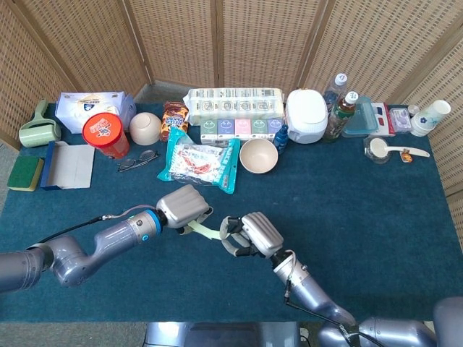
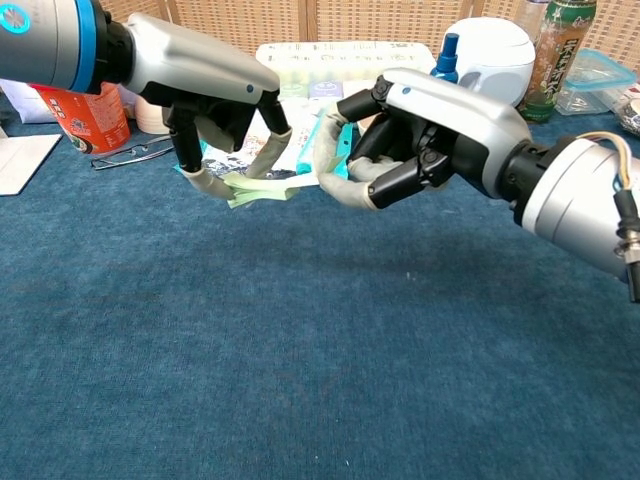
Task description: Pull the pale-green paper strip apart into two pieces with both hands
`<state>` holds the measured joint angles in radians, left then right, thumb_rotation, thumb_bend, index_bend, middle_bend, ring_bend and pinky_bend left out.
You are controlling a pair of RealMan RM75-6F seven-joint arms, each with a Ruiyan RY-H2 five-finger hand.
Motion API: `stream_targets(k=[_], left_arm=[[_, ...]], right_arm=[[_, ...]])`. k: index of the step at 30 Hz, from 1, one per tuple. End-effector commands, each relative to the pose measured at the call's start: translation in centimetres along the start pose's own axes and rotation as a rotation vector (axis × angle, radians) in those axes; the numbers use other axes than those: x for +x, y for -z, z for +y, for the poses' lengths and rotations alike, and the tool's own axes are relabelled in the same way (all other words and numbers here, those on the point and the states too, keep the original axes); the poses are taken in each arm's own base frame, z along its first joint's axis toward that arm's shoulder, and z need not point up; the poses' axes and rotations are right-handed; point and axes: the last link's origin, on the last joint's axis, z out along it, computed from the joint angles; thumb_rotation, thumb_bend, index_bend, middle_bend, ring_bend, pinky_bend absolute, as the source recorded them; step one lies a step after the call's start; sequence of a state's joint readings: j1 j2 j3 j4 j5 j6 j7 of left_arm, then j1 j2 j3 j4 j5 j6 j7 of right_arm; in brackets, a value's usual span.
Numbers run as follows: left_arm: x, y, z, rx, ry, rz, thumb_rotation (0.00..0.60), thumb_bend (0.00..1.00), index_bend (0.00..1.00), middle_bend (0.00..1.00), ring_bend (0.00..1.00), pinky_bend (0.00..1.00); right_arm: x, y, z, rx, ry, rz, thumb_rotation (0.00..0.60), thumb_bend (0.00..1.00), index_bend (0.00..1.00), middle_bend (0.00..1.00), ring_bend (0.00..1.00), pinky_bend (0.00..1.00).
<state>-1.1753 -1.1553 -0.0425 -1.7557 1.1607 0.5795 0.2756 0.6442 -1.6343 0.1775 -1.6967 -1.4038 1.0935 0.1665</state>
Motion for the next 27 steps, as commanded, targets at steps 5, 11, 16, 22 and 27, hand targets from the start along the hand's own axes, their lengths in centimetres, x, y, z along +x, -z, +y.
stream_targets(k=[5,11,16,22,27], left_arm=[[-0.7,0.5,-0.8,0.023,0.011,-0.011,0.600,0.35,0.76,1.00,1.00,1.00],[-1.0,1.0,-1.5,0.044,0.020,-0.014,0.600,0.35,0.76,1.00,1.00,1.00],[-1.4,1.5,-2.2,0.067,0.030,-0.016,0.600,0.35,0.76,1.00,1.00,1.00],[-2.1,2.5,-3.3,0.109,0.063,0.001,0.600,0.35,0.76,1.00,1.00,1.00],[-3.1,3.2,-4.3,0.149,0.080,0.007,0.600,0.35,0.75,1.00,1.00,1.00]], right_arm=[[0.4,0.1,0.2,-0.004,-0.003,0.006,0.600,0.49,0.76,1.00,1.00,1.00],[0.8,0.3,0.5,-0.010,-0.001,0.015,0.600,0.49,0.76,1.00,1.00,1.00],[1.3,0.5,1.1,-0.023,0.011,0.018,0.600,0.49,0.73,1.00,1.00,1.00],[2.6,1.7,3.2,-0.073,0.059,0.016,0.600,0.49,0.60,0.91,0.98,0.96],[3.7,3.0,5.1,-0.119,0.109,0.001,0.600,0.49,0.30,0.70,0.80,0.82]])
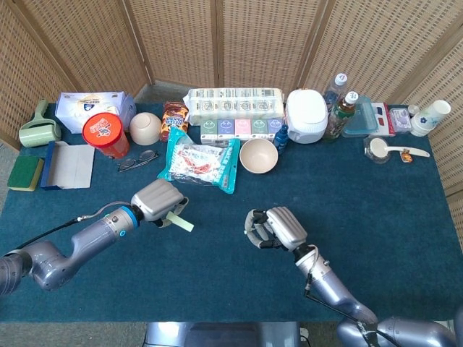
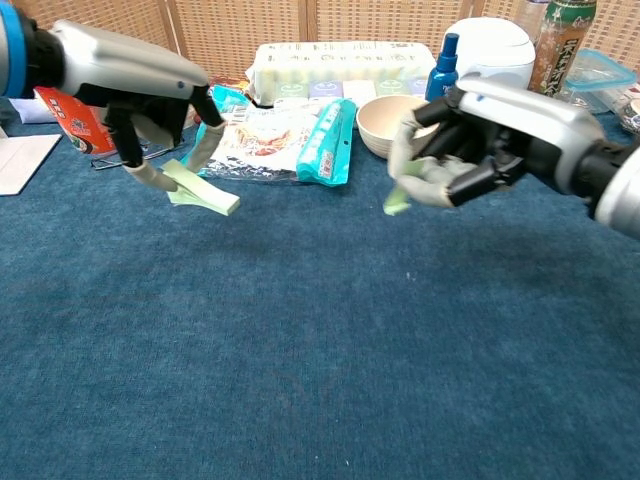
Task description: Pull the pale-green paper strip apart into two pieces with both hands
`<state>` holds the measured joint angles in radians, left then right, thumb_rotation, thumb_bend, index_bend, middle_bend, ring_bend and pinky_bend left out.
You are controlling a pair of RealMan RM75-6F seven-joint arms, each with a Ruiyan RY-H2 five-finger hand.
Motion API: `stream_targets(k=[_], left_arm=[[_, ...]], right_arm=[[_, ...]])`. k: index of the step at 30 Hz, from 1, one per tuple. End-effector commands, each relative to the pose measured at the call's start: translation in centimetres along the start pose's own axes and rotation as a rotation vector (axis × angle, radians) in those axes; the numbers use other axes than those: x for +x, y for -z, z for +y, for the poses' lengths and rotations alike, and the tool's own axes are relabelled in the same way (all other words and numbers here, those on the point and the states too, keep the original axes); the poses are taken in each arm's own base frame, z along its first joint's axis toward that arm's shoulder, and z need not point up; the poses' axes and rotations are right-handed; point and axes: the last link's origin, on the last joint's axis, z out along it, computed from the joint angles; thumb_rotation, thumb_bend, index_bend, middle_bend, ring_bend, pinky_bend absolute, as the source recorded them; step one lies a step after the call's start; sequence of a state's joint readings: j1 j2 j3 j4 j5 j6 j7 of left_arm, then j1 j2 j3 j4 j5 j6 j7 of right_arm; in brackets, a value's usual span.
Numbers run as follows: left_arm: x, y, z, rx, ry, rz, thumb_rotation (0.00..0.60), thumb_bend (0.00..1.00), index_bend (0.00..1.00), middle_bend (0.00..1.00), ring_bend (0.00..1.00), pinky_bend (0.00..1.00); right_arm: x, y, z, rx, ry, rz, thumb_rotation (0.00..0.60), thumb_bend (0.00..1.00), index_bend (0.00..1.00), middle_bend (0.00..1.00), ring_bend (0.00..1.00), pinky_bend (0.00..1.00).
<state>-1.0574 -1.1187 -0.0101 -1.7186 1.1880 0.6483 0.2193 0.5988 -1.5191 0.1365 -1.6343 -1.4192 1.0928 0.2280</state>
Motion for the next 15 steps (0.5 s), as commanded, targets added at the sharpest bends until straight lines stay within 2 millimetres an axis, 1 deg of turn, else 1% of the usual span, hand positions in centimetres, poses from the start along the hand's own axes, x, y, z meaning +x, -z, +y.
stream_targets(k=[1,2,5,8,10,15], left_arm=[[-0.5,0.3,-0.6,0.018,0.005,0.001,0.600,0.35,0.75,1.00,1.00,1.00],[-0.7,0.3,-0.9,0.026,0.006,0.002,0.600,0.35,0.75,1.00,1.00,1.00],[-0.9,0.4,-1.2,0.036,0.007,0.006,0.600,0.35,0.74,1.00,1.00,1.00],[-1.1,0.5,-1.4,0.047,0.004,0.015,0.600,0.35,0.71,1.00,1.00,1.00],[-1.2,0.5,-1.5,0.051,0.000,0.020,0.600,0.35,0.69,1.00,1.00,1.00],[-1.2,0.5,-1.6,0.063,-0.009,0.033,0.600,0.34,0.65,1.00,0.99,1.00]], right_arm=[[0.5,0.6,1.1,-0.027,0.013,-0.012,0.600,0.49,0.22,0.63,0.72,0.76],[0.7,0.9,1.6,-0.038,0.018,-0.016,0.600,0.49,0.15,0.55,0.64,0.68],[1.1,1.2,2.1,-0.049,0.023,-0.009,0.600,0.49,0.05,0.42,0.50,0.53],[1.6,1.6,2.7,-0.062,0.020,0.002,0.600,0.49,0.02,0.34,0.43,0.47],[1.8,1.7,2.9,-0.065,0.016,0.008,0.600,0.49,0.01,0.30,0.40,0.46],[2.3,2.0,3.0,-0.065,0.017,0.024,0.600,0.49,0.00,0.28,0.39,0.45]])
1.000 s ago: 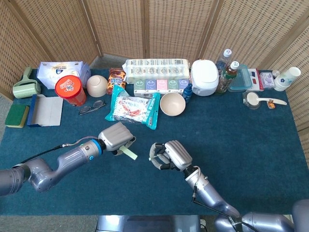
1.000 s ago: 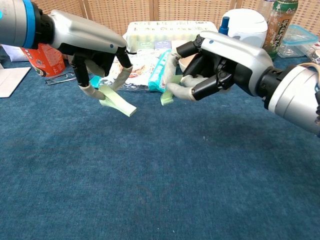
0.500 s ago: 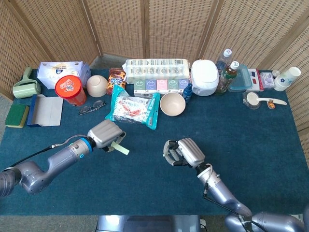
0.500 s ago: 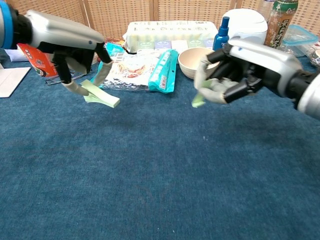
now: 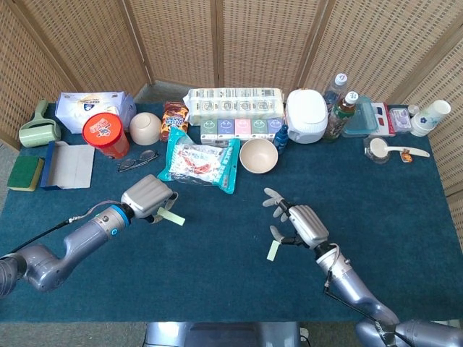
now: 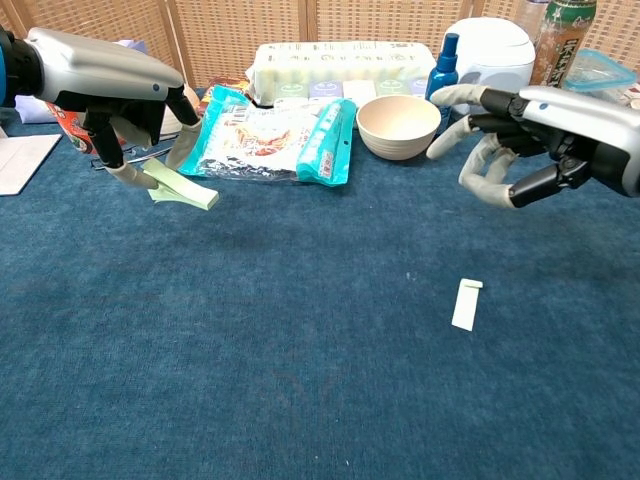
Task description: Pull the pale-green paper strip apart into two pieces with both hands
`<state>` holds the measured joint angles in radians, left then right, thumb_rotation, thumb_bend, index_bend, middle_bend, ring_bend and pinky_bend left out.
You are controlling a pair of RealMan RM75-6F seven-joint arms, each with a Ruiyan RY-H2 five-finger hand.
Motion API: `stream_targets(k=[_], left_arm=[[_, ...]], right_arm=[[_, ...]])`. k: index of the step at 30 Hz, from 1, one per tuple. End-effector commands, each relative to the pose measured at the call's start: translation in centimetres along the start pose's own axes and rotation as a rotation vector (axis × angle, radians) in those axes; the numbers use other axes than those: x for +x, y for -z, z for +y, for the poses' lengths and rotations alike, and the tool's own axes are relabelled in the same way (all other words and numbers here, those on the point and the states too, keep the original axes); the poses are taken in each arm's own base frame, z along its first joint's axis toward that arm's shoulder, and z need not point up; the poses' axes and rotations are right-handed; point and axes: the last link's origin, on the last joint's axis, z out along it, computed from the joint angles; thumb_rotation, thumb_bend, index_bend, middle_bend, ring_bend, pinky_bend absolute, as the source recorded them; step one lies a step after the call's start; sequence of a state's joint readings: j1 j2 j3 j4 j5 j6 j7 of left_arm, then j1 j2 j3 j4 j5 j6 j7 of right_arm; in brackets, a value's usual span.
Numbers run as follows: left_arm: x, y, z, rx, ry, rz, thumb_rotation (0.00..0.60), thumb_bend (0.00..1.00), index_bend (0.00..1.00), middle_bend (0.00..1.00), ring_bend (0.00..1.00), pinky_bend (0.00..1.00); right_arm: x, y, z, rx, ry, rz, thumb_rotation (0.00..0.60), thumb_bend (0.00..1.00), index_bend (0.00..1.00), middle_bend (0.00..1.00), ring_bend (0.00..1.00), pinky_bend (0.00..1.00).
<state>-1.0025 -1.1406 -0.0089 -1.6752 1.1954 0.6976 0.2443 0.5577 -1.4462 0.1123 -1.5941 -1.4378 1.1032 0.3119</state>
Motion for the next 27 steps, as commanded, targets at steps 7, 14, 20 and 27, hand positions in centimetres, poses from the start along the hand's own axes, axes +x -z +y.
stream_targets(k=[7,14,20,27], left_arm=[[-0.4,0.5,-0.4,0.041,0.003,0.006,0.600,0.30,0.44,0.85,0.83,1.00],[-0.8,1.6,-0.9,0.081,0.058,0.034,0.600,0.23,0.23,0.49,0.49,0.73],[-1.0,3.4,-1.7,0.123,0.154,0.104,0.600,0.22,0.17,0.39,0.39,0.65],[-1.9,7.0,-2.7,0.187,0.238,0.178,0.600,0.19,0.17,0.38,0.36,0.59]], right_arm=[[1.0,0.5,0.4,-0.006,0.002,0.030,0.600,0.49,0.00,0.27,0.39,0.45],[1.8,0.9,0.9,-0.021,0.020,0.047,0.600,0.49,0.01,0.27,0.38,0.45],[2.7,1.3,1.4,-0.035,0.042,0.071,0.600,0.49,0.02,0.26,0.37,0.45],[3.6,1.7,1.7,-0.051,0.074,0.095,0.600,0.49,0.02,0.25,0.31,0.37]])
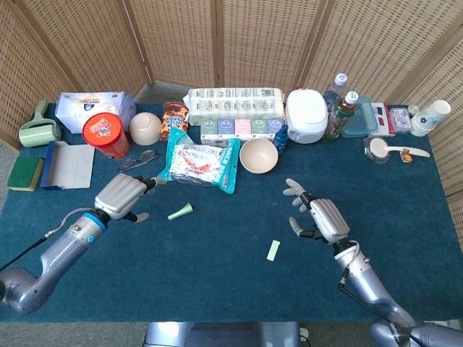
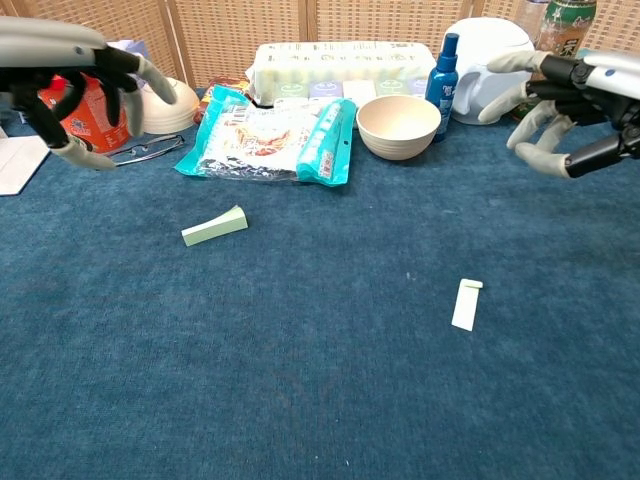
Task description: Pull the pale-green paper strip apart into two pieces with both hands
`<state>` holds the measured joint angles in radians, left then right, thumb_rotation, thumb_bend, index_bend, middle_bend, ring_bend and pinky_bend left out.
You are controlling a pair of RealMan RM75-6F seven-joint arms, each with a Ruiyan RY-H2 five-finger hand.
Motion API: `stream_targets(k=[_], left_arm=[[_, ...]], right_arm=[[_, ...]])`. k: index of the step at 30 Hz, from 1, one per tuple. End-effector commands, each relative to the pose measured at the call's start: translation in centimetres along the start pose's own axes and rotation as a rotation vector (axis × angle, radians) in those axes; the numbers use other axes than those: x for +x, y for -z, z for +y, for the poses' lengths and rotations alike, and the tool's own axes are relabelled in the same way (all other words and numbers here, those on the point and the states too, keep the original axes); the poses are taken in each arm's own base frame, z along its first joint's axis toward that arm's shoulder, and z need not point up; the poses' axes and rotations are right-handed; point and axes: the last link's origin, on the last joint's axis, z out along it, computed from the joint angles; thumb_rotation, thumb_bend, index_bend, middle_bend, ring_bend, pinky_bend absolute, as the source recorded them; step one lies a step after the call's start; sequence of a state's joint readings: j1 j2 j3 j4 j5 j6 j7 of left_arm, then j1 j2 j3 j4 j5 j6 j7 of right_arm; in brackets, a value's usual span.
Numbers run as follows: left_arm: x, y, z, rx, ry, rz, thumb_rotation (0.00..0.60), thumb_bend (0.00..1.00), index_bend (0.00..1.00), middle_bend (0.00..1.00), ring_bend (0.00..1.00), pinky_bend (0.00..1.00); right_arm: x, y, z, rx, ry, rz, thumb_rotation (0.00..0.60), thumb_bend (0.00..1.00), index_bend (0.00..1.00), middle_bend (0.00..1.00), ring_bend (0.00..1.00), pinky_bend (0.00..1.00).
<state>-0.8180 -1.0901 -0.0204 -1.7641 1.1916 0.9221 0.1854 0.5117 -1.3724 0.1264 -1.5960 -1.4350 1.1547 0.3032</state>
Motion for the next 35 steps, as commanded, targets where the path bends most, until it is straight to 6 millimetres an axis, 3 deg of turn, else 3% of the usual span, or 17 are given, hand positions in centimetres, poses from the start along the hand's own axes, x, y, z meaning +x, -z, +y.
stream_targets(k=[1,8,13,20,26,35], left_arm=[[-0.6,4.6,-2.3,0.093,0.067,0.060,0.600,0.19,0.17,0.38,0.35,0.58],[-2.2,13.0,-4.8,0.220,0.143,0.174,0.600,0.19,0.17,0.37,0.34,0.51],[-3.6,17.1,-6.1,0.283,0.130,0.234,0.600,0.19,0.18,0.36,0.32,0.50],[-6.3,22.2,-6.7,0.399,0.160,0.302,0.600,0.19,0.18,0.36,0.32,0.50],[-7.5,23.6,-7.3,0.460,0.186,0.286,0.600,0.19,0.18,0.36,0.33,0.50],[-8.0,23.3,-6.8,0.438,0.213,0.288,0.600,0.19,0.20,0.36,0.33,0.50]], right_arm=[[0.9,0.3,0.6,-0.021,0.055,0.023,0.600,0.49,0.02,0.25,0.30,0.36],[2.1,1.8,1.8,-0.084,0.220,0.080,0.600,0.49,0.04,0.23,0.21,0.25],[2.6,3.6,2.9,-0.137,0.346,0.109,0.600,0.49,0.07,0.21,0.11,0.13],[3.0,6.7,4.0,-0.231,0.529,0.184,0.600,0.49,0.08,0.21,0.07,0.05],[3.5,8.3,3.4,-0.290,0.559,0.224,0.600,0.49,0.06,0.20,0.04,0.03],[3.7,9.8,4.1,-0.336,0.533,0.225,0.600,0.49,0.08,0.20,0.04,0.03]])
